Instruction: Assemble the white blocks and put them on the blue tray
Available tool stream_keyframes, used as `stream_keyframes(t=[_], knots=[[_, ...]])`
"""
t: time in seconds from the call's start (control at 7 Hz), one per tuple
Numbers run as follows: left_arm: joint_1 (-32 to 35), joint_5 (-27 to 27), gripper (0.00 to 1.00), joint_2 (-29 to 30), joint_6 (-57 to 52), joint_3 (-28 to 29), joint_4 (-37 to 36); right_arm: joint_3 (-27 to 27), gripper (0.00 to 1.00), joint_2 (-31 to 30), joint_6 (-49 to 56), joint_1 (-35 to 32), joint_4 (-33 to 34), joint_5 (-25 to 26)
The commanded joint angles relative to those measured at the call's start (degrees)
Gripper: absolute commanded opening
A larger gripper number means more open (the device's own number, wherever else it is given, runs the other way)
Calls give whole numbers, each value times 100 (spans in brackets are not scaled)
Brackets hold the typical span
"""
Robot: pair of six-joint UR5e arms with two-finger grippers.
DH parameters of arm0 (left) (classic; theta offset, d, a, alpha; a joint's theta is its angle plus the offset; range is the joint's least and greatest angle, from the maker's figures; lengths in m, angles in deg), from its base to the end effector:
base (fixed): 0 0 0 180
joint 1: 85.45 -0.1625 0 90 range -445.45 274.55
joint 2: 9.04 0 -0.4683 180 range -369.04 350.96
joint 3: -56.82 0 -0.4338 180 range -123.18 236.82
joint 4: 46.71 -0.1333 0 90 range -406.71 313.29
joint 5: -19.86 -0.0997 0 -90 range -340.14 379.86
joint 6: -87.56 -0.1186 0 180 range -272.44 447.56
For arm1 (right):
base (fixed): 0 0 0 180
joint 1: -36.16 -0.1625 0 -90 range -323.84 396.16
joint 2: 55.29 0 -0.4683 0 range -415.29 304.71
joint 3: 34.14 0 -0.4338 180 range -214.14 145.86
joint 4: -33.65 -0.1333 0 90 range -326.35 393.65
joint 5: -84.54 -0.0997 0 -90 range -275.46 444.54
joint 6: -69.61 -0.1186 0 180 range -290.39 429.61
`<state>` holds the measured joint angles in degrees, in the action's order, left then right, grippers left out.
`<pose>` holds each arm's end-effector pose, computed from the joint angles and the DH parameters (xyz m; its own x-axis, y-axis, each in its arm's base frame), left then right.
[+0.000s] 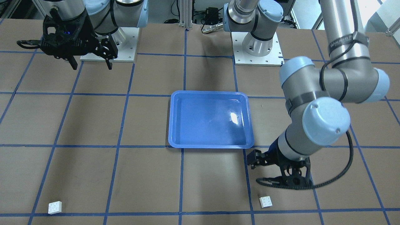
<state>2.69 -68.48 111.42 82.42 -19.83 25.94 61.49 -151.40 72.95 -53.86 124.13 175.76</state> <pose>-0.1122 -0.7562 0.3204 -0.9979 0.0573 0.0285 0.0572 0.9983 -0.0068 0.1309 -0.4856 0.5149 -0.9981 -0.0582 0.0222 -0.0586 0.9982 -0.0155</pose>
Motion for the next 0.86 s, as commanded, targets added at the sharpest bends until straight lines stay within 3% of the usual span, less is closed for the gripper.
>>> stream_keyframes(t=[0.0, 0.14, 0.43, 0.71], knots=[[-25, -34, 100, 1107, 75, 956, -58, -280, 100, 189, 61, 394, -520, -131], [-51, -43, 100, 1468, 32, 1203, -102, -456, 100, 320, 140, 710, -871, -157], [-279, -35, 100, 1770, 101, 1241, -330, -816, 100, 828, 2071, 950, -657, -184], [-271, -34, 97, 1736, 715, 1057, -452, -1124, 100, 1409, 2784, 1483, -94, -979]])
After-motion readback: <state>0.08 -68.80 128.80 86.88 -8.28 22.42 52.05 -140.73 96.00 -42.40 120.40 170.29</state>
